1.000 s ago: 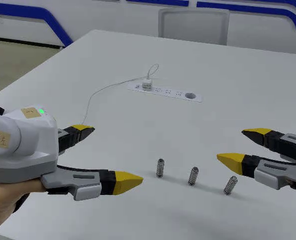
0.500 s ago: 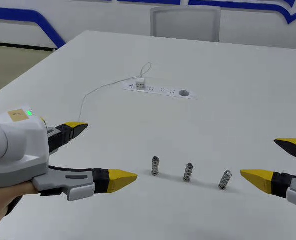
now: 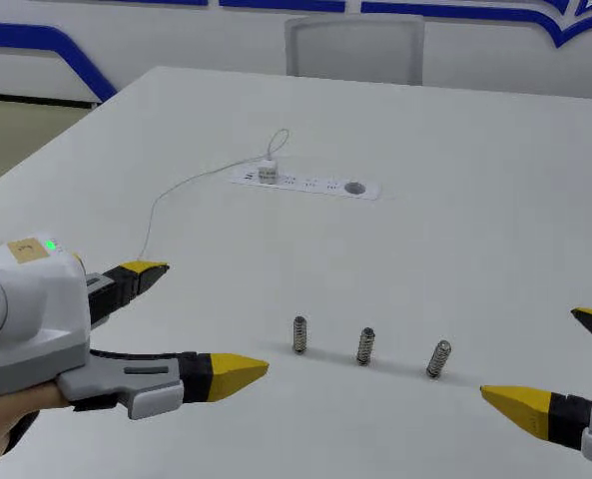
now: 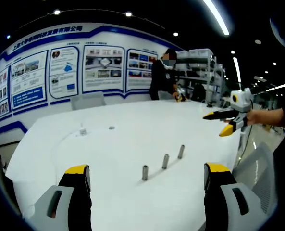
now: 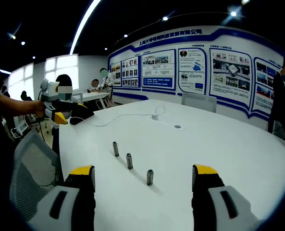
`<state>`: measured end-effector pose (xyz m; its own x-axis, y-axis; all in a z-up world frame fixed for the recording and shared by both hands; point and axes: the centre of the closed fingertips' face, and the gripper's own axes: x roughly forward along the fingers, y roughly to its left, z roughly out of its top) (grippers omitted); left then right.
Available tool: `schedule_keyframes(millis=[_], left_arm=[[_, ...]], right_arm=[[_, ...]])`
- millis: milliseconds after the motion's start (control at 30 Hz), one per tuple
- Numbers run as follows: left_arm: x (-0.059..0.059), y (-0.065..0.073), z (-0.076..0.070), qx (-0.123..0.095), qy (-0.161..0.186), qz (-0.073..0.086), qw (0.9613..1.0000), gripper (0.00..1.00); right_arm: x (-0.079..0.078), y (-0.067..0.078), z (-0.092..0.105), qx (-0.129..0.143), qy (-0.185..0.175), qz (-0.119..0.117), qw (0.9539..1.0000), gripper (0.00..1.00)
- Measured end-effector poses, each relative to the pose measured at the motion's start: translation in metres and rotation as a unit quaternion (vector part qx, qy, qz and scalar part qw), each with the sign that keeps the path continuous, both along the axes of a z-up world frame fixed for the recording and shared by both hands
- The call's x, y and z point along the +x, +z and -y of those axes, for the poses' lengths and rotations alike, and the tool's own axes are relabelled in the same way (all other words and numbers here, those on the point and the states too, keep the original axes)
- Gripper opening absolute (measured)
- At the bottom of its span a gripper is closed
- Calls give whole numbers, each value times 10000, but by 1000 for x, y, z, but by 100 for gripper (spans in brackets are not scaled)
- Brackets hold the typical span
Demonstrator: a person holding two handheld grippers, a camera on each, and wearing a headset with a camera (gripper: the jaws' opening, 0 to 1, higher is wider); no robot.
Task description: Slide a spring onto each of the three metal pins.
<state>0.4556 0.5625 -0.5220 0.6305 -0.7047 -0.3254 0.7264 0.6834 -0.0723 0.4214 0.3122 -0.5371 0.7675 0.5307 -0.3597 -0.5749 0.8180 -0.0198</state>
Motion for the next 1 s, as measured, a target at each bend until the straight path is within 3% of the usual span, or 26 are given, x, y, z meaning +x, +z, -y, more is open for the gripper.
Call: schedule_keyframes(millis=[267, 600, 733, 1000], left_arm=[[2, 2, -1, -35, 3, 2, 10000, 100], [4, 4, 0, -165, -12, -17, 9999, 100], [5, 5, 1, -188, -29, -23, 9998, 100], [4, 5, 5, -230, -53, -36, 9997, 100]], right_arm=[[1, 0, -2, -3, -121, -4, 9999, 93], [-1, -3, 1, 62, -238, -85, 9997, 94], [-1, -7, 4, -93, -225, -120, 9996, 94], [-3, -4, 12, -67, -330, -114, 9994, 95]])
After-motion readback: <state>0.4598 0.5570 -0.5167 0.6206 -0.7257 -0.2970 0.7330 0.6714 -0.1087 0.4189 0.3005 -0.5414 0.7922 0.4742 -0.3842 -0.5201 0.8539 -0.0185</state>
